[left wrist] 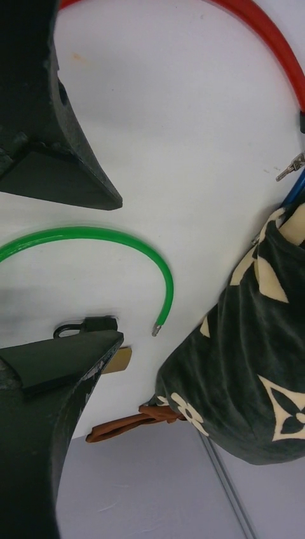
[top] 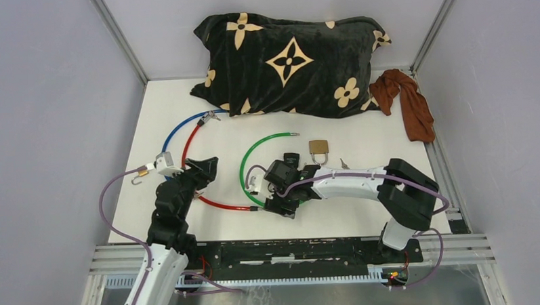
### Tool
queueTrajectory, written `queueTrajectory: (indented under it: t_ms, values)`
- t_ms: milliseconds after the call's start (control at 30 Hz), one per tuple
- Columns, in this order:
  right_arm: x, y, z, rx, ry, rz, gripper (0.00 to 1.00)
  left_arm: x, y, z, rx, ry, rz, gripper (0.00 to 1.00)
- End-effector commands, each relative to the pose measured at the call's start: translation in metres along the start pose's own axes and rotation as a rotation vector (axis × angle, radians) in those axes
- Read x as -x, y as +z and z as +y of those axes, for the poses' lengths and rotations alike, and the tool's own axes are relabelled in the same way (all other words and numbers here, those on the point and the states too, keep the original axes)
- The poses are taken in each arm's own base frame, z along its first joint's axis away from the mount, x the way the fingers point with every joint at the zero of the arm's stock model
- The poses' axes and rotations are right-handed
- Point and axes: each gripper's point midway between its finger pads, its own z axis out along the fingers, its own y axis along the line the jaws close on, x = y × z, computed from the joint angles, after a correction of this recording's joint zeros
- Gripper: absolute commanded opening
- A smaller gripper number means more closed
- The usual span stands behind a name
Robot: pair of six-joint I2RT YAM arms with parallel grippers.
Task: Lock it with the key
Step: Pick up the lock from the center of the board.
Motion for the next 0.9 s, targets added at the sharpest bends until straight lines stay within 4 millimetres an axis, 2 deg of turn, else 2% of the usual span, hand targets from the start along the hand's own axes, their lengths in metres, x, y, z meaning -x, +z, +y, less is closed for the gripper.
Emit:
queueTrajectory:
  t_ms: [0, 67, 100, 200, 333, 400, 467, 633, 767, 867]
  values:
    - [0.007, 0.009, -0.008, -0.031, -0.071, 0.020, 0.66, 0.009, 0.002, -0.004, -0.021, -0.036, -0.041, 0.74]
    - [0.004, 0.014, -0.008, -0.029, -0.081, 0.026, 0.62, 0.010, 0.003, -0.001, -0.005, -0.048, -0.036, 0.72]
    - [0.003, 0.016, -0.008, -0.027, -0.087, 0.027, 0.57, 0.009, 0.003, 0.001, 0.001, -0.059, -0.029, 0.71]
    - [0.010, 0.016, -0.006, -0.011, -0.100, 0.007, 0.33, 0.005, 0.006, 0.007, 0.030, -0.121, 0.005, 0.68]
    - [0.032, 0.009, 0.000, 0.027, -0.100, -0.067, 0.08, 0.001, 0.010, 0.002, 0.023, -0.171, 0.066, 0.65]
    - [0.049, 0.001, -0.002, 0.017, -0.085, -0.125, 0.00, -0.005, 0.012, -0.005, 0.006, -0.196, 0.127, 0.65]
    - [0.070, -0.008, -0.004, 0.001, -0.054, -0.207, 0.00, -0.015, 0.015, -0.010, 0.004, -0.230, 0.195, 0.66]
    - [0.115, -0.035, -0.010, -0.040, -0.014, -0.424, 0.00, -0.043, 0.022, -0.011, 0.028, -0.274, 0.310, 0.77]
    - [0.137, -0.047, -0.011, -0.049, -0.021, -0.550, 0.00, -0.062, 0.023, -0.035, -0.046, -0.261, 0.402, 0.82]
    - [0.148, -0.049, -0.010, -0.038, -0.038, -0.590, 0.00, -0.064, 0.027, -0.051, -0.110, -0.235, 0.416, 0.84]
